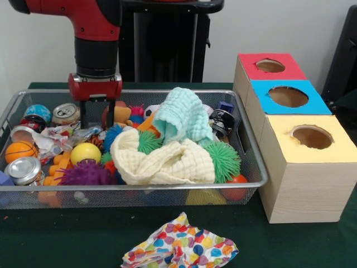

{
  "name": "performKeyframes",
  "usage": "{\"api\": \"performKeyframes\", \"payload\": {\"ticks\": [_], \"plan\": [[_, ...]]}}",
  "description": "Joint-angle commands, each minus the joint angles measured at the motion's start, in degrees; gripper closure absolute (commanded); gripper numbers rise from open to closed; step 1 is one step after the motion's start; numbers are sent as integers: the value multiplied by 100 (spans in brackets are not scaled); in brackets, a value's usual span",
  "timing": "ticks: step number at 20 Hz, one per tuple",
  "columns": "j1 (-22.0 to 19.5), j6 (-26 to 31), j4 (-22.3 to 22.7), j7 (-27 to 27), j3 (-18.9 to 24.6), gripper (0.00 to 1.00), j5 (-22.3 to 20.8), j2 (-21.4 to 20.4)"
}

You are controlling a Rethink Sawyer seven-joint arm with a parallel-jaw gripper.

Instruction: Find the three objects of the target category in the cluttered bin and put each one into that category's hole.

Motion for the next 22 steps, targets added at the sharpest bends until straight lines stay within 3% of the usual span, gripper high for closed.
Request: {"api": "performKeyframes", "payload": {"ticks": [1, 7, 22], "plan": [[77, -88, -746, 608, -22, 0, 27, 415], [50, -120, -1045, 518, 1, 0, -32, 667], [-434, 402, -996, -111, 311, 0, -61, 358]]}}
